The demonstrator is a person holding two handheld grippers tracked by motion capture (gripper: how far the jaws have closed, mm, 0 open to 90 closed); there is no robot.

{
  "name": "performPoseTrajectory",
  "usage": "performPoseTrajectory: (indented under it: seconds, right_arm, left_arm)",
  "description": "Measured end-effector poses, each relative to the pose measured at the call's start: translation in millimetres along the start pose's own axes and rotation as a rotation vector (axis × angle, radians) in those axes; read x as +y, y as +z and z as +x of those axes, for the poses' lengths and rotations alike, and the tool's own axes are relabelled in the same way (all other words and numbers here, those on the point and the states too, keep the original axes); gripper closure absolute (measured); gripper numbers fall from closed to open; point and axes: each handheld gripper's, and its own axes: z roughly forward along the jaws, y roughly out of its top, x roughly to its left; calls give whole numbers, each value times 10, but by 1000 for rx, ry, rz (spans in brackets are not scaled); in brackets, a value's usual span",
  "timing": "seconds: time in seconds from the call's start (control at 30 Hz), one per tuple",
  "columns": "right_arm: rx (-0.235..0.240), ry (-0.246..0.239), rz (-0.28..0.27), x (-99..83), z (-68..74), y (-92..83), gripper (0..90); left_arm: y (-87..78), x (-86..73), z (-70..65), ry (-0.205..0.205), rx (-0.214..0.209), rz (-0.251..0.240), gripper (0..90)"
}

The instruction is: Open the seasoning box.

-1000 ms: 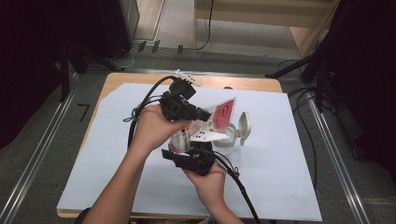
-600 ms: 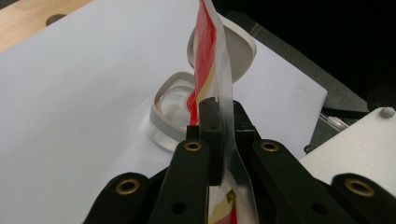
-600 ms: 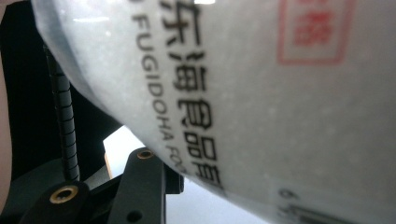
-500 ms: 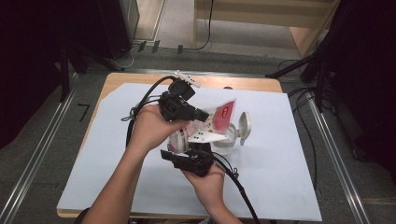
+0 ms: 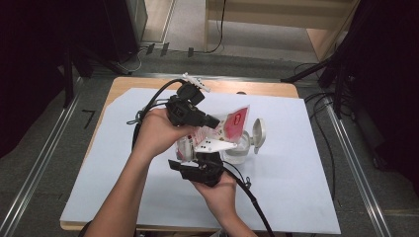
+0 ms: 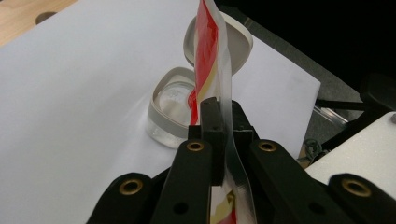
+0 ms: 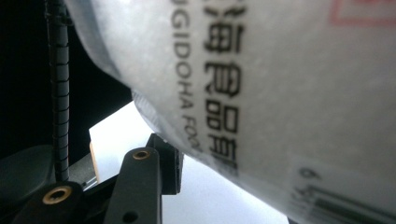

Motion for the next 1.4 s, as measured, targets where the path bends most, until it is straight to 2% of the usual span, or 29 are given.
performPoseTrajectory:
  seconds: [0.1,0.33,0.43,0.7,1.13,1.23,1.4]
  right_arm:
    - [1,-2,-5,7,1,14,582]
    - [11,7,-8,45,4,30,580]
    - [1,12,-20,41,6,33,617]
    - [1,44,-38,32,-1,28,632]
    - [10,55,-51,47,-6,9,629]
    - [10,42,-48,55,-6,-5,625]
    - [9,44,-53,60,-11,-8,625]
  left_arm:
    - [5,17,24,-5,-15,3,900]
    - [1,91,35,1,-6,47,900]
    - [6,91,34,-2,-12,49,898]
    - [4,50,13,0,-2,21,894]
    - [19,131,4,10,8,65,895]
    - [21,150,4,9,12,73,895]
    - [25,159,8,5,7,71,894]
